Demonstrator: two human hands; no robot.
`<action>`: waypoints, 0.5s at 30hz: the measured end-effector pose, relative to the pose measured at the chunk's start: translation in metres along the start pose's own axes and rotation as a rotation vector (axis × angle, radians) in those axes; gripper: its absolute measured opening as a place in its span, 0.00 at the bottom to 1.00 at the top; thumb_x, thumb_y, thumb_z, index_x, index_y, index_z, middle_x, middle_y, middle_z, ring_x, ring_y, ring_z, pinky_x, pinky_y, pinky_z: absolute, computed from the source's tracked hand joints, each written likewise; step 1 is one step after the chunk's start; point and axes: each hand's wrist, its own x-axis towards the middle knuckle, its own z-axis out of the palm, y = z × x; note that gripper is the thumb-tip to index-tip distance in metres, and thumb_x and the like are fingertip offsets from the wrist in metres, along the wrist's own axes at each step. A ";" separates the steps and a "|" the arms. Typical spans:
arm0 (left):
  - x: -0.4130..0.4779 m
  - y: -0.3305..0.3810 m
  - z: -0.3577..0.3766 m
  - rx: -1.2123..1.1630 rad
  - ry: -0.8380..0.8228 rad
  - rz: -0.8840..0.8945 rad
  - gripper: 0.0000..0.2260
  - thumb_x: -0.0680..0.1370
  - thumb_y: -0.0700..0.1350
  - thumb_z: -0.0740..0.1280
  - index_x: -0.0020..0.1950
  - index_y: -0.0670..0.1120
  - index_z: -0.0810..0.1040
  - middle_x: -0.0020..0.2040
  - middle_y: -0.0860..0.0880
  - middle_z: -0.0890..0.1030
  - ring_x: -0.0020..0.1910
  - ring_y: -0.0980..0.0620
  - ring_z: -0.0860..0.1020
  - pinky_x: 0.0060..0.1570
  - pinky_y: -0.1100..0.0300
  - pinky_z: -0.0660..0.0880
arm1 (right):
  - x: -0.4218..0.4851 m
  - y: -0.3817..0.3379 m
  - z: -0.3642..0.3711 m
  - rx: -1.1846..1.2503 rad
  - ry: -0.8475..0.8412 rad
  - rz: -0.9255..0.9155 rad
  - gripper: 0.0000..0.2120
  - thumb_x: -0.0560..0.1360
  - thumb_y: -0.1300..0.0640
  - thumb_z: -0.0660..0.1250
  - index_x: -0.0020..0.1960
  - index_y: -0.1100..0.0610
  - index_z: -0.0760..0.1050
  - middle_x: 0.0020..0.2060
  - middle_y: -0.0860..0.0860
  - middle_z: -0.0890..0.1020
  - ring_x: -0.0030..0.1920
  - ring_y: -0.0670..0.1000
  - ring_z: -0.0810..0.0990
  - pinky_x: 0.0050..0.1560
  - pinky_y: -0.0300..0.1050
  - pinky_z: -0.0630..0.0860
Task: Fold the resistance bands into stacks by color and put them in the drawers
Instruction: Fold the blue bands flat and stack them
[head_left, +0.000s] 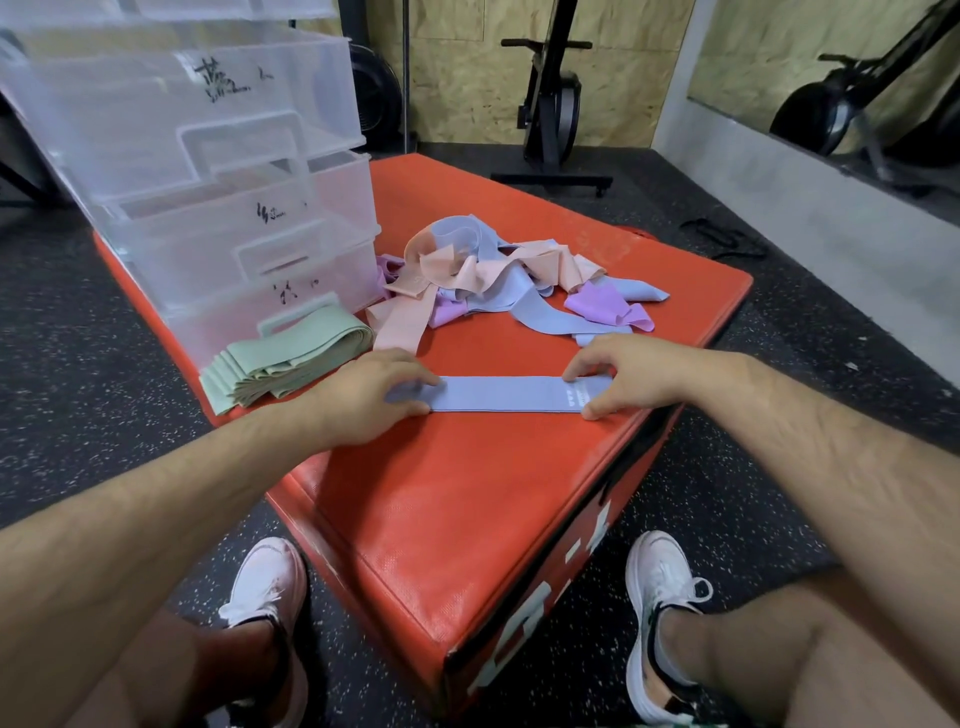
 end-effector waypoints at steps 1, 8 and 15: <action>0.000 -0.001 0.000 0.006 -0.006 0.004 0.15 0.75 0.47 0.74 0.61 0.50 0.81 0.58 0.51 0.79 0.59 0.52 0.76 0.65 0.54 0.70 | -0.001 0.000 0.000 0.004 0.004 -0.001 0.24 0.68 0.49 0.79 0.63 0.42 0.77 0.50 0.38 0.73 0.54 0.44 0.74 0.52 0.38 0.67; 0.005 0.013 -0.003 0.087 -0.048 -0.041 0.25 0.70 0.68 0.60 0.59 0.55 0.80 0.56 0.56 0.78 0.57 0.57 0.76 0.63 0.57 0.71 | 0.000 -0.005 -0.006 0.093 0.014 0.016 0.21 0.70 0.43 0.76 0.61 0.40 0.77 0.58 0.38 0.77 0.59 0.44 0.76 0.63 0.44 0.73; 0.058 0.033 -0.011 0.090 0.002 -0.035 0.16 0.78 0.54 0.69 0.64 0.53 0.78 0.61 0.53 0.77 0.60 0.54 0.74 0.62 0.60 0.68 | 0.032 -0.032 -0.024 0.139 0.194 0.027 0.15 0.79 0.46 0.67 0.65 0.44 0.77 0.61 0.45 0.75 0.61 0.46 0.74 0.54 0.39 0.64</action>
